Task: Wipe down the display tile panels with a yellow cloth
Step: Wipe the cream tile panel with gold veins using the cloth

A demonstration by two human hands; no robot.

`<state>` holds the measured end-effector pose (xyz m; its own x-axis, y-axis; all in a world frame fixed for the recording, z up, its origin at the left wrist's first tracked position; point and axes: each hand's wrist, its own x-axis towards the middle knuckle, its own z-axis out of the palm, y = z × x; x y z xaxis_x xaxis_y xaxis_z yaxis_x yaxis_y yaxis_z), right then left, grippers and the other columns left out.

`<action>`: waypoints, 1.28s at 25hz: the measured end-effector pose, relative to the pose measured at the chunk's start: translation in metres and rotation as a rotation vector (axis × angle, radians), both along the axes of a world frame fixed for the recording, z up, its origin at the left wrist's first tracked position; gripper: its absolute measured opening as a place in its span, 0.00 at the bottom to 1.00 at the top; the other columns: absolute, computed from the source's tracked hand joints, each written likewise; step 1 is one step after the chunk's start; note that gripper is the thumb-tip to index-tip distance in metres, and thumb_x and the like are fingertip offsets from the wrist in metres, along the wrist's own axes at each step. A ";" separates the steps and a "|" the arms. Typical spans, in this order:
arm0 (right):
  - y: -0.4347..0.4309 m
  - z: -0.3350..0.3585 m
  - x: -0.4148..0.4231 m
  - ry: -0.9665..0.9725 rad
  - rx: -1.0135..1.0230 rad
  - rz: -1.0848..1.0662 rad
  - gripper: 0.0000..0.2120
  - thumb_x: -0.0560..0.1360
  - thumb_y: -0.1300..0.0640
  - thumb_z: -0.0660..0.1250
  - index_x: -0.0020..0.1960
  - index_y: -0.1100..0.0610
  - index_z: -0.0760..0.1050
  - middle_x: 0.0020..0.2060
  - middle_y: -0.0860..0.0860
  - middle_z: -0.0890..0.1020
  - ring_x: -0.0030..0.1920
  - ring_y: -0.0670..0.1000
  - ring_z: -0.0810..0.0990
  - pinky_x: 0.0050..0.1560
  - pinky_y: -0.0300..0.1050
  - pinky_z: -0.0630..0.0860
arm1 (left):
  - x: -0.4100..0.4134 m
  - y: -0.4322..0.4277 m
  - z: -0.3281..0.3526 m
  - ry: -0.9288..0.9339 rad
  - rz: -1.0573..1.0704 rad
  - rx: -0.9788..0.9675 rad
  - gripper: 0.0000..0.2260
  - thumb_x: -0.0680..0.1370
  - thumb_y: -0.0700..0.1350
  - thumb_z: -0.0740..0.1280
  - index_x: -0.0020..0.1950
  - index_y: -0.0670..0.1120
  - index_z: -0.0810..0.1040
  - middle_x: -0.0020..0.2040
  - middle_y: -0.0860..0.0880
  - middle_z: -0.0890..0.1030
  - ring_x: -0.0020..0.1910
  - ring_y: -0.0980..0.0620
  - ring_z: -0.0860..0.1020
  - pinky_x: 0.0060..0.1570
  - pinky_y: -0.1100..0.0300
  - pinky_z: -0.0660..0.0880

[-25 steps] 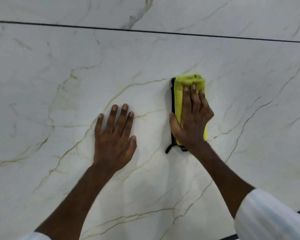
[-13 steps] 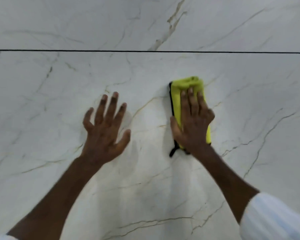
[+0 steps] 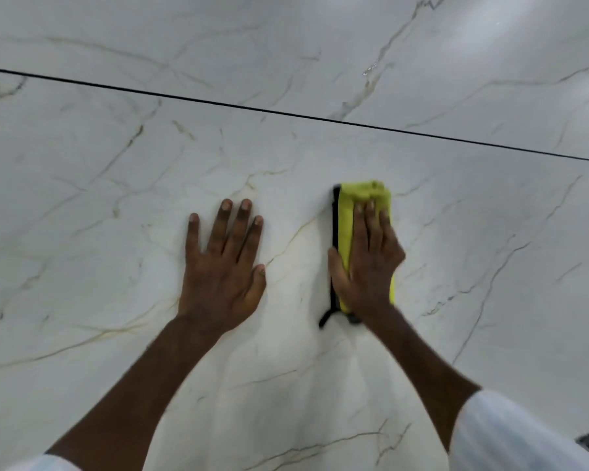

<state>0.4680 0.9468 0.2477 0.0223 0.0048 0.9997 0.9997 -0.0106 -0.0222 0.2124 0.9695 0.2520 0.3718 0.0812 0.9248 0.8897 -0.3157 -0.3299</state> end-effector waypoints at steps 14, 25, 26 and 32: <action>0.003 0.052 -0.038 0.071 0.007 0.025 0.35 0.79 0.45 0.61 0.81 0.60 0.62 0.81 0.59 0.64 0.81 0.60 0.61 0.71 0.58 0.63 | 0.002 0.002 -0.003 0.025 -0.016 -0.006 0.34 0.82 0.55 0.57 0.84 0.40 0.55 0.85 0.38 0.51 0.84 0.36 0.49 0.79 0.31 0.41; -0.002 -0.076 -0.015 0.177 -0.049 0.012 0.38 0.77 0.46 0.63 0.81 0.58 0.53 0.78 0.64 0.65 0.77 0.64 0.63 0.71 0.60 0.63 | -0.001 -0.004 -0.011 0.107 -0.096 -0.017 0.32 0.82 0.54 0.59 0.83 0.42 0.59 0.85 0.40 0.52 0.84 0.35 0.51 0.77 0.28 0.45; -0.001 -0.049 -0.014 0.199 -0.020 0.013 0.38 0.76 0.46 0.63 0.81 0.59 0.55 0.78 0.64 0.66 0.76 0.63 0.62 0.72 0.58 0.62 | 0.002 -0.008 -0.026 0.181 -0.157 -0.005 0.31 0.81 0.53 0.60 0.82 0.43 0.62 0.85 0.41 0.55 0.84 0.38 0.54 0.76 0.29 0.47; -0.002 -0.133 -0.009 0.142 -0.022 0.035 0.33 0.82 0.45 0.60 0.79 0.64 0.63 0.78 0.64 0.66 0.79 0.65 0.63 0.70 0.58 0.63 | 0.016 -0.019 -0.170 0.337 -0.202 -0.180 0.38 0.75 0.57 0.68 0.82 0.42 0.65 0.84 0.43 0.58 0.84 0.40 0.55 0.78 0.30 0.44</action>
